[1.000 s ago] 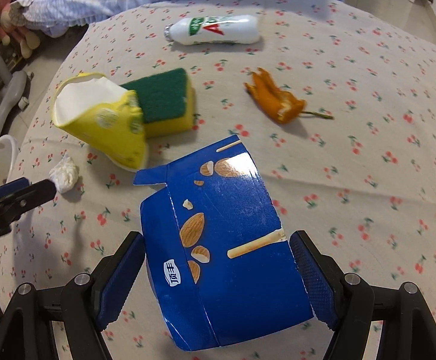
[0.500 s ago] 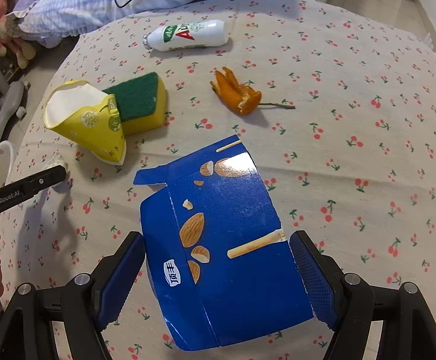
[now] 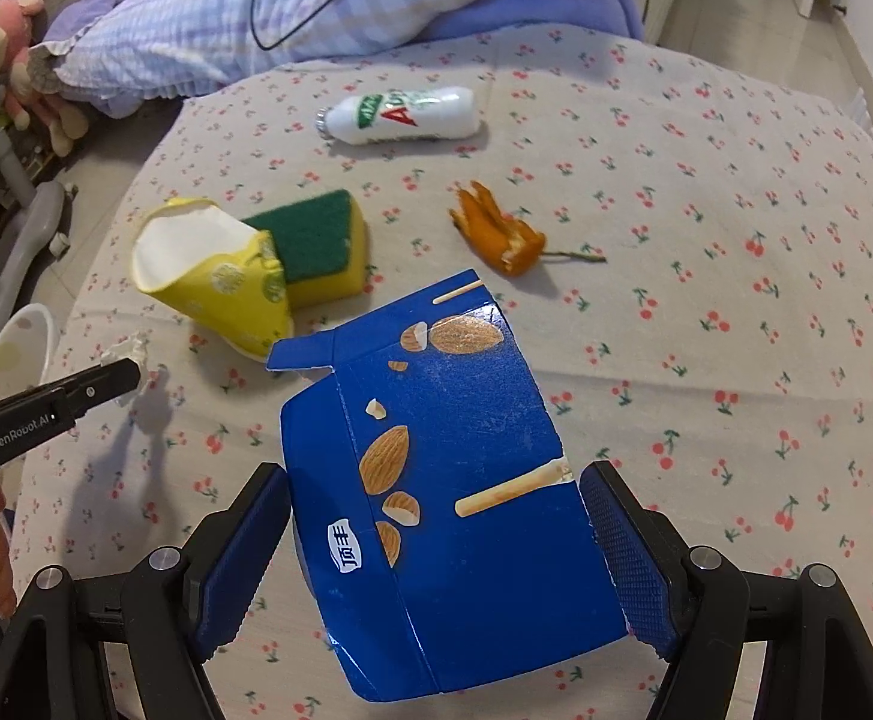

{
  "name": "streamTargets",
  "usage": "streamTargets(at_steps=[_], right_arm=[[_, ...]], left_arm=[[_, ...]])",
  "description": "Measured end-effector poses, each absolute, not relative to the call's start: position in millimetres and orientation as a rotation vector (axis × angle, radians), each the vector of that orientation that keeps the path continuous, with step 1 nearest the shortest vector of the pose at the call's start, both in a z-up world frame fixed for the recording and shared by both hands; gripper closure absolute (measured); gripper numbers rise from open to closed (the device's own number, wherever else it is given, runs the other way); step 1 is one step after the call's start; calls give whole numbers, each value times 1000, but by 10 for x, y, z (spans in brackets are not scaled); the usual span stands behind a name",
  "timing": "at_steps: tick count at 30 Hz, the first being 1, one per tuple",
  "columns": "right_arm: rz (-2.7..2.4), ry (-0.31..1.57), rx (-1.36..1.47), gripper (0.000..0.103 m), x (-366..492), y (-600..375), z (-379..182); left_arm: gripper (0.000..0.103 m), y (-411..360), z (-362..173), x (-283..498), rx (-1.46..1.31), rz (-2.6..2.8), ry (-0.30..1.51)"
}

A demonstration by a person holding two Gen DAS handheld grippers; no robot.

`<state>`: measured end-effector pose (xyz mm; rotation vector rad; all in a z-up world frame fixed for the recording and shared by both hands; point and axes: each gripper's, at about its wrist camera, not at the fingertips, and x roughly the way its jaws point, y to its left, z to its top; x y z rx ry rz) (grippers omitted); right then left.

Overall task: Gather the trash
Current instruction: 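Grasp the crumpled white tissue with the left tool while the right tool holds the cardboard, then carry tissue and cardboard over the wastebasket and open the left tool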

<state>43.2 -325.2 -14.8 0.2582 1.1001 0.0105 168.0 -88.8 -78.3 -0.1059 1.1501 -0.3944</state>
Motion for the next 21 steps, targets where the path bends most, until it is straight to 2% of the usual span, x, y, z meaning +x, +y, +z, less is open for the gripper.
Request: streamTargets(at_steps=[21], right_arm=[[135, 1060, 219, 20, 745, -2443, 4]], left_arm=[[77, 61, -533, 1545, -128, -302, 1079]])
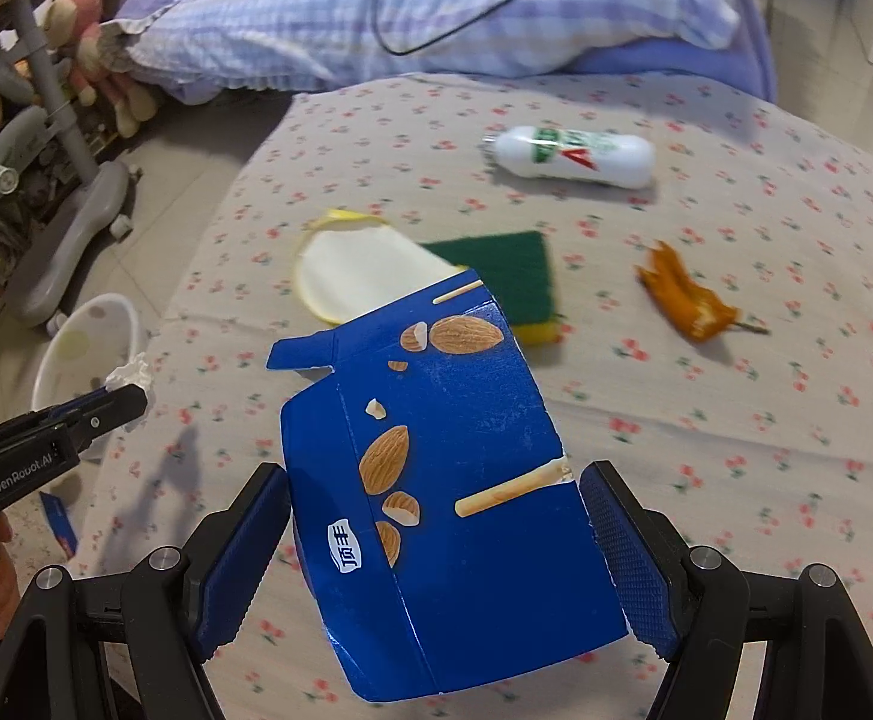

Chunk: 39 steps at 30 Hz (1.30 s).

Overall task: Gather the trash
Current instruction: 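Carry tissue and cardboard over the wastebasket and open the left tool, then open the right tool to drop the blue cardboard into the wastebasket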

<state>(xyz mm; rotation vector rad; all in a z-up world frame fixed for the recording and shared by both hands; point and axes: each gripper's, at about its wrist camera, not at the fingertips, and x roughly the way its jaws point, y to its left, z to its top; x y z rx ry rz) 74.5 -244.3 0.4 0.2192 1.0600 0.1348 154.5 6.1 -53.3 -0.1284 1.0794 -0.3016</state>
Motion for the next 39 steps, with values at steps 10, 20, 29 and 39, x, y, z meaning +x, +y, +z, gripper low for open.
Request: streamTargets(at_steps=[10, 20, 29, 39], right_arm=[[217, 1039, 179, 20, 965, -1867, 48], [279, 1056, 150, 20, 1212, -1321, -82], [343, 1057, 149, 20, 1443, -799, -207], [378, 1073, 133, 20, 1598, -380, -366]], left_arm=[[77, 801, -552, 1584, -196, -210, 1073], [77, 1535, -601, 1584, -252, -114, 1058], [28, 1981, -626, 1654, -280, -8, 1046], [15, 2240, -674, 1512, -139, 110, 1059]])
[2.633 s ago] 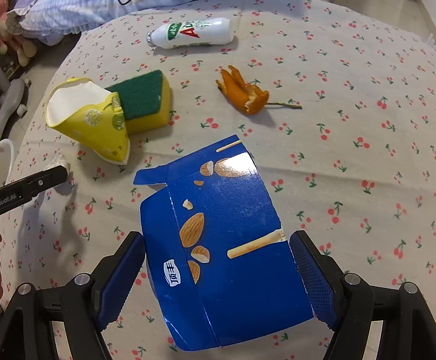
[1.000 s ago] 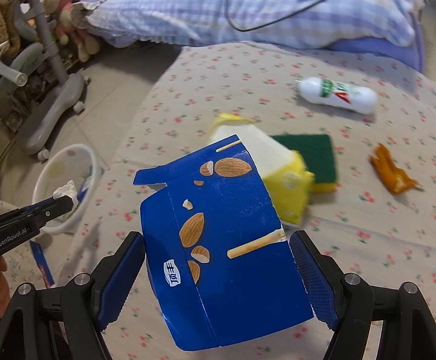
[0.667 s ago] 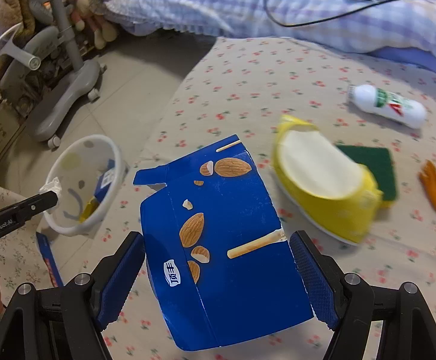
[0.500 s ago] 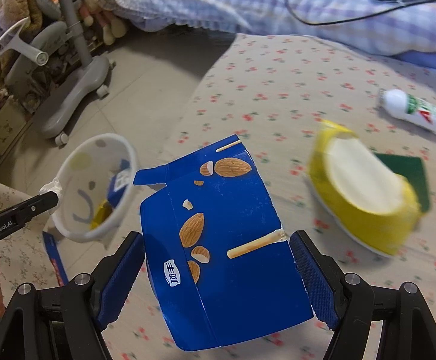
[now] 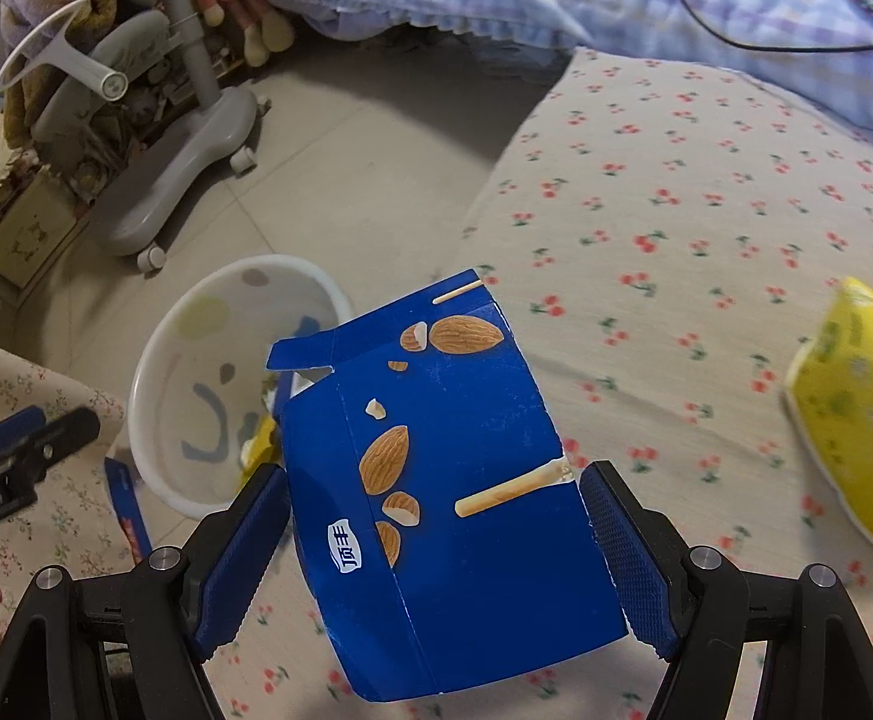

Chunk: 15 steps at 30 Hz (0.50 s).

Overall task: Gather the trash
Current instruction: 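Open the right tool to drop the blue cardboard into the wastebasket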

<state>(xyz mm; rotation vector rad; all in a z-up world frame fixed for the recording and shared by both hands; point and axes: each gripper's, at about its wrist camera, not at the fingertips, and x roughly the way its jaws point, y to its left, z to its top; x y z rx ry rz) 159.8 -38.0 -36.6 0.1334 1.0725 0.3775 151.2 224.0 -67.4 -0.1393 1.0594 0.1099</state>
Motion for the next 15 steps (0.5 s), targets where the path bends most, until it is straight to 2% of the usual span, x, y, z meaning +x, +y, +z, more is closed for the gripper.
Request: streamTargets(at_steps=[15], right_arm=[[451, 1056, 128, 19, 1816, 282, -542]], left_arm=[[15, 2624, -692, 1292, -114, 186, 1096]])
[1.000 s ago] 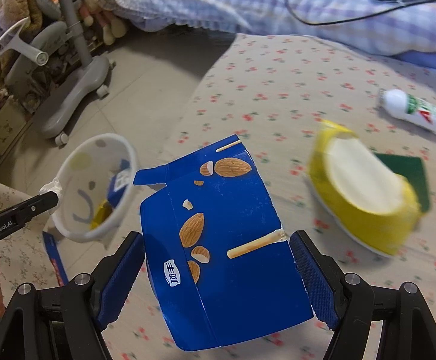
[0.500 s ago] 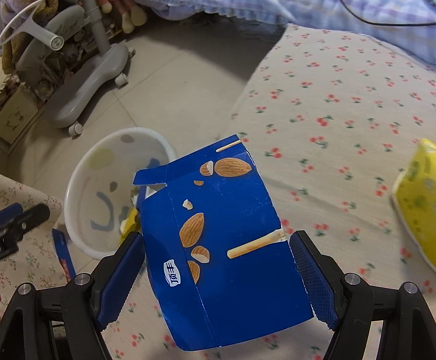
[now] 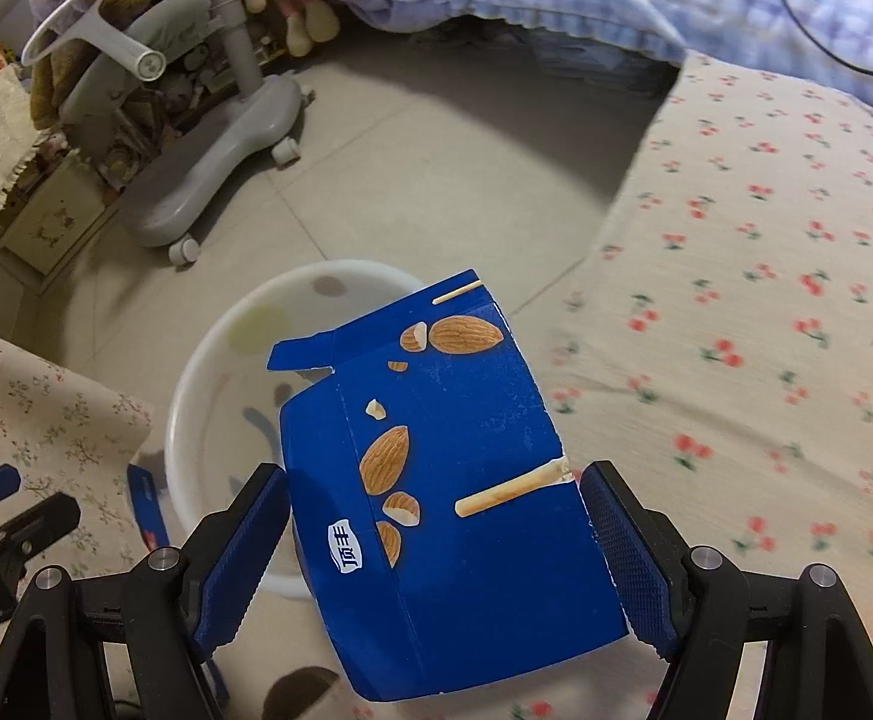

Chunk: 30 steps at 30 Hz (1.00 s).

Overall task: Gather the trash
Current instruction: 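Open the right tool to drop the blue cardboard into the wastebasket, then grasp the yellow paper cup on the table with the right tool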

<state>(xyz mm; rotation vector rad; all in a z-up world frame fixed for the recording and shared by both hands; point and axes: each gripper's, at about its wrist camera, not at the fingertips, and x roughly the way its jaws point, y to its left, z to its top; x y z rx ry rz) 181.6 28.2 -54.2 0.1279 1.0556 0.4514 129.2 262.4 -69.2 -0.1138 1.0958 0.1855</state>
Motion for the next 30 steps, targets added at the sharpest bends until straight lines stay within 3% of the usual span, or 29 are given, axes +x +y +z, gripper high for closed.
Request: streamTargets(at_steps=[4, 8, 17, 30], right_arm=[[511, 1026, 141, 17, 1857, 404, -549], [533, 990, 145, 5, 1854, 444, -485], [488, 957, 92, 5, 1727, 230, -314], [310, 965, 72, 5, 1434, -710, -68]], left_arm=[[15, 2693, -680, 1269, -108, 203, 1090], [15, 2736, -696, 1260, -110, 217, 1094], [15, 2633, -626, 1294, -131, 190, 1085], [15, 1860, -408, 1426, -134, 73, 1063]])
